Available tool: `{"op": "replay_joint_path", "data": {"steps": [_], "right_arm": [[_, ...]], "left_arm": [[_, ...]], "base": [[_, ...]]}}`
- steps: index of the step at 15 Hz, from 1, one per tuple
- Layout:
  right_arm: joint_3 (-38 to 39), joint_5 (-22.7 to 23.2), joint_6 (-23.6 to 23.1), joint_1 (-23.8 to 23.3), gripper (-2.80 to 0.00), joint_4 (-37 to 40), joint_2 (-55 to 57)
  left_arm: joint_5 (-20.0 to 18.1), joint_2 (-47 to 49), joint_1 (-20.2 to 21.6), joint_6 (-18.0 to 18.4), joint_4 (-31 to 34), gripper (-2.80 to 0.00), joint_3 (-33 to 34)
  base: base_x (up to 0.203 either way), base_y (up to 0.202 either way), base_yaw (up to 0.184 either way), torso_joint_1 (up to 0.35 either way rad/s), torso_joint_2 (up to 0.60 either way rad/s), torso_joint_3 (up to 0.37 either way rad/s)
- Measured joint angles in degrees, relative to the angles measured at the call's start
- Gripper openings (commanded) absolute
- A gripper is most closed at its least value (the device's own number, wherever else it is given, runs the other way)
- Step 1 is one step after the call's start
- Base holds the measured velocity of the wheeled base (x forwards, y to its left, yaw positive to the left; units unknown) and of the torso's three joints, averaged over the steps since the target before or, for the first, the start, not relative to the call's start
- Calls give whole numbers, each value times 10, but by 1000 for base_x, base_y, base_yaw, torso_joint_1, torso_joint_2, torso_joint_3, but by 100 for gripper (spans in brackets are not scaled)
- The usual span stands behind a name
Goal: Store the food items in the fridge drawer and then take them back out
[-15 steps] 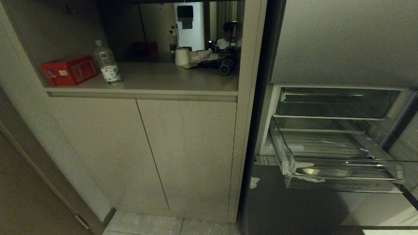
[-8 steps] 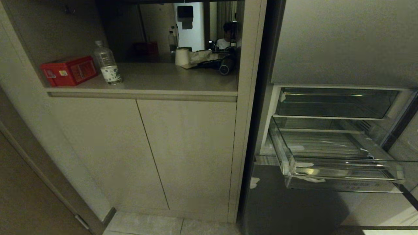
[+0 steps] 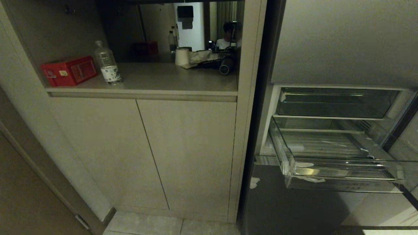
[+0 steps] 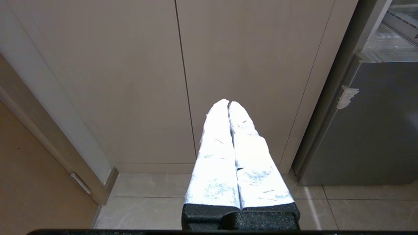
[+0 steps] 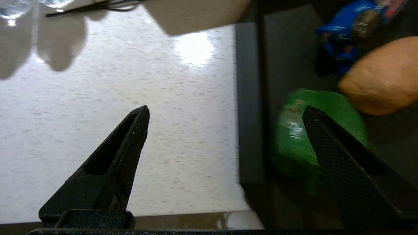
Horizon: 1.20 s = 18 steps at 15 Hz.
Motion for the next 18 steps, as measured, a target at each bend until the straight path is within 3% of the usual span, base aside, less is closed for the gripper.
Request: {"op": "replay_joint_path", "data": {"steps": [8,18], "right_arm": [[-4,-2,-41,-69,0,-1,16],[-7,-2,-52,-70,0,-28,68]], "left_arm": [[0,0,0,0,0,-280,0],[0,0,0,0,0,-280,0]], "base": [[0,0,0,0,0,0],[0,0,0,0,0,0]]}}
